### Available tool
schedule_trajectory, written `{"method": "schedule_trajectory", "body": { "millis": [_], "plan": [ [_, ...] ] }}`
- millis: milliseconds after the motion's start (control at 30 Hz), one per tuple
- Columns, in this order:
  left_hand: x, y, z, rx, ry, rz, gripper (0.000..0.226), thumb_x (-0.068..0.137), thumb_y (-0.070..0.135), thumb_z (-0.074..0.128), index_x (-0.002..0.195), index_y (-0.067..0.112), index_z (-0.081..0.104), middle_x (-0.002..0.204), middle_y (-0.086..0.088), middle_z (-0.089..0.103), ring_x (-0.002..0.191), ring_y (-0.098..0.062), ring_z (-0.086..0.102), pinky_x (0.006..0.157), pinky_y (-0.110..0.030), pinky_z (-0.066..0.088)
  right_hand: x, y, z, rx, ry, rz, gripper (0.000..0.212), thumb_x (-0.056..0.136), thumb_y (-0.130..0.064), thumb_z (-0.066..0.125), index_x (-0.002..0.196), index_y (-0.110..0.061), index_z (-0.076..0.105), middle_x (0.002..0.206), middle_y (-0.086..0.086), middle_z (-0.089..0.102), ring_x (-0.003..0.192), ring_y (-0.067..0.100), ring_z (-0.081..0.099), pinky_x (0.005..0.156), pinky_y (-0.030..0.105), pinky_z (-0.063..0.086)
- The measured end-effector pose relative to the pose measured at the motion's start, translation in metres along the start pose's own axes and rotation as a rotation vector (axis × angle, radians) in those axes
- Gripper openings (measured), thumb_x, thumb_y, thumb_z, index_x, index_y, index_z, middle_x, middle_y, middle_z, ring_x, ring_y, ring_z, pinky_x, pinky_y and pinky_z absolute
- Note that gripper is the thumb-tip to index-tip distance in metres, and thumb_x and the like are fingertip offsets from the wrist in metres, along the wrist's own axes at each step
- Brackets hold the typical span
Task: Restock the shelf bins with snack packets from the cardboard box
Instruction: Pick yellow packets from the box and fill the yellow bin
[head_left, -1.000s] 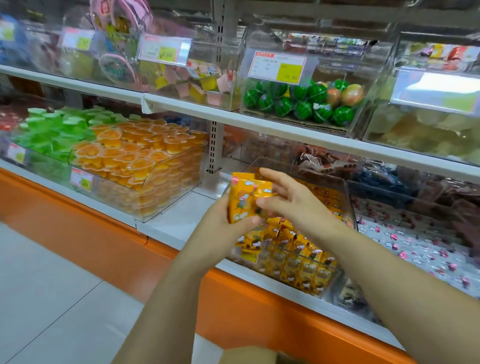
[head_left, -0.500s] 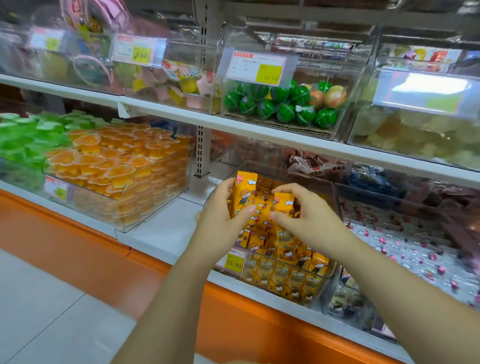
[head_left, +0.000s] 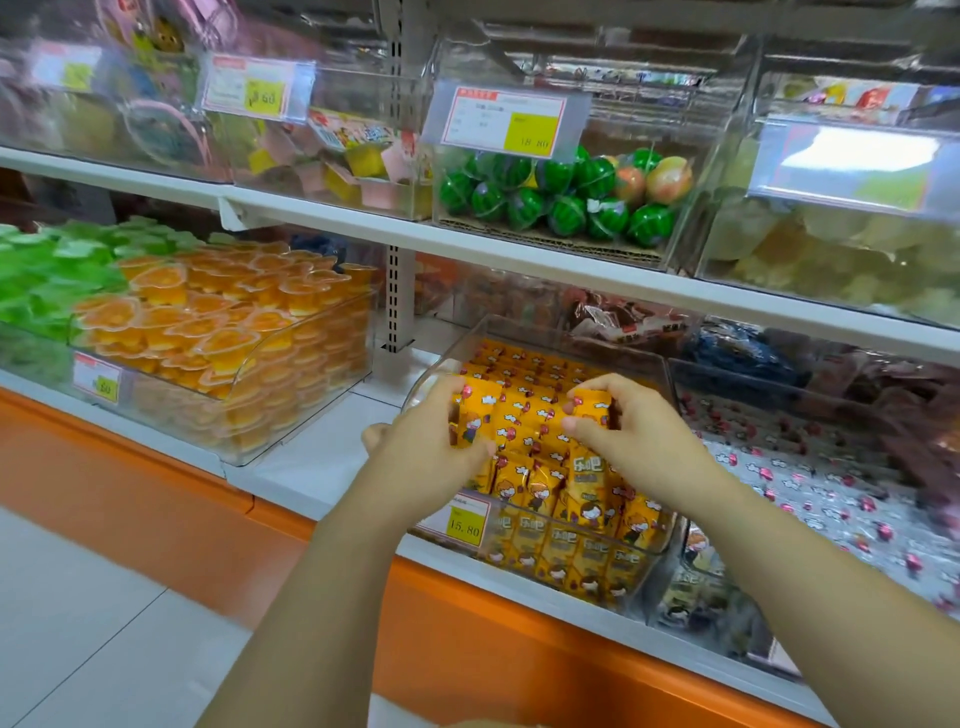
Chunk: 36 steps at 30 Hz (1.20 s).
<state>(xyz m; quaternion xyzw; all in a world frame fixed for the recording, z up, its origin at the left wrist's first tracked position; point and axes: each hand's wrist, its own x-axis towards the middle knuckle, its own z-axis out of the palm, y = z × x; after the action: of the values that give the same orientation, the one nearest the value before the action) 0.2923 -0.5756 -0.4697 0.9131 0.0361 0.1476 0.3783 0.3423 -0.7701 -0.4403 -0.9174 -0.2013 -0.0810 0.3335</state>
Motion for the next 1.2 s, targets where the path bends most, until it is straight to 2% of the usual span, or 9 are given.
{"method": "schedule_trajectory", "body": {
  "millis": [133,233,300,400,467,567,700,867,1200],
  "plan": [
    [0.0,-0.003,0.008,0.285,0.006,-0.015,0.047,0.086,0.048,0.061,0.125,0.031,0.042,0.122,0.008,0.046,0.119,-0.016,0.04,0.094,-0.035,0.021,0.004,-0.003,0.011,-0.143,-0.028,-0.006,0.049,0.089,-0.035,0.062,0.134,-0.024,0.045,0.14,-0.004,0.047,0.124,0.016,0.047,0.091,0.025,0.04],
    [-0.002,-0.004,0.011,0.436,-0.026,0.001,0.036,0.085,0.056,0.057,0.105,0.03,0.042,0.126,0.006,0.043,0.122,-0.018,0.035,0.097,-0.038,0.023,0.005,-0.001,0.019,-0.251,0.017,-0.017,0.052,0.089,-0.037,0.062,0.137,-0.023,0.045,0.141,-0.001,0.045,0.131,0.017,0.038,0.105,0.031,0.033],
    [-0.004,-0.007,0.013,0.391,-0.033,0.017,0.04,0.085,0.058,0.056,0.114,0.035,0.042,0.128,0.008,0.045,0.126,-0.018,0.034,0.098,-0.038,0.022,0.005,-0.002,0.022,-0.41,0.043,-0.093,0.052,0.089,-0.041,0.06,0.137,-0.028,0.046,0.143,-0.003,0.039,0.133,0.018,0.031,0.108,0.034,0.029],
    [-0.006,-0.008,0.011,0.233,0.008,0.052,0.072,0.084,0.054,0.06,0.142,0.049,0.02,0.13,0.016,0.044,0.125,-0.012,0.034,0.093,-0.033,0.017,0.004,-0.011,0.029,-0.618,-0.103,-0.277,0.044,0.09,-0.045,0.055,0.132,-0.032,0.051,0.139,-0.007,0.044,0.132,0.018,0.028,0.111,0.04,0.021],
    [-0.006,-0.006,0.007,0.125,0.056,0.089,0.058,0.088,0.048,0.059,0.138,0.051,0.029,0.127,0.019,0.046,0.12,-0.005,0.035,0.087,-0.029,0.011,0.006,-0.017,0.036,-0.678,-0.238,-0.279,0.038,0.091,-0.044,0.052,0.126,-0.029,0.055,0.126,-0.004,0.057,0.126,0.021,0.036,0.113,0.045,0.016],
    [-0.005,-0.006,0.004,0.1,0.092,0.114,0.037,0.091,0.044,0.056,0.126,0.047,0.046,0.123,0.021,0.052,0.112,-0.003,0.043,0.089,-0.028,0.013,0.012,-0.021,0.044,-0.688,-0.305,-0.201,0.032,0.091,-0.04,0.051,0.118,-0.024,0.058,0.111,0.002,0.061,0.119,0.026,0.042,0.113,0.049,0.018],
    [-0.005,-0.004,-0.001,0.153,0.077,0.087,0.032,0.09,0.046,0.057,0.121,0.047,0.052,0.109,0.02,0.056,0.103,-0.007,0.048,0.093,-0.032,0.016,0.025,-0.028,0.047,-0.688,-0.385,-0.118,0.036,0.086,-0.048,0.058,0.111,-0.022,0.064,0.105,0.004,0.057,0.119,0.028,0.039,0.112,0.05,0.019],
    [-0.004,-0.003,-0.011,0.142,0.032,0.052,0.025,0.091,0.045,0.057,0.116,0.045,0.055,0.101,0.021,0.053,0.109,-0.004,0.051,0.093,-0.031,0.016,0.034,-0.032,0.047,-0.645,-0.511,-0.039,0.045,0.08,-0.05,0.065,0.113,-0.02,0.064,0.114,0.004,0.057,0.125,0.028,0.032,0.113,0.054,0.012],
    [-0.01,0.004,-0.016,0.143,-0.007,0.031,0.026,0.093,0.041,0.055,0.119,0.042,0.054,0.095,0.02,0.044,0.104,-0.008,0.045,0.097,-0.029,0.018,0.024,-0.028,0.047,-0.604,-0.426,-0.086,0.049,0.08,-0.036,0.066,0.127,-0.026,0.055,0.115,0.003,0.056,0.126,0.027,0.032,0.114,0.051,0.01]
  ]
}}
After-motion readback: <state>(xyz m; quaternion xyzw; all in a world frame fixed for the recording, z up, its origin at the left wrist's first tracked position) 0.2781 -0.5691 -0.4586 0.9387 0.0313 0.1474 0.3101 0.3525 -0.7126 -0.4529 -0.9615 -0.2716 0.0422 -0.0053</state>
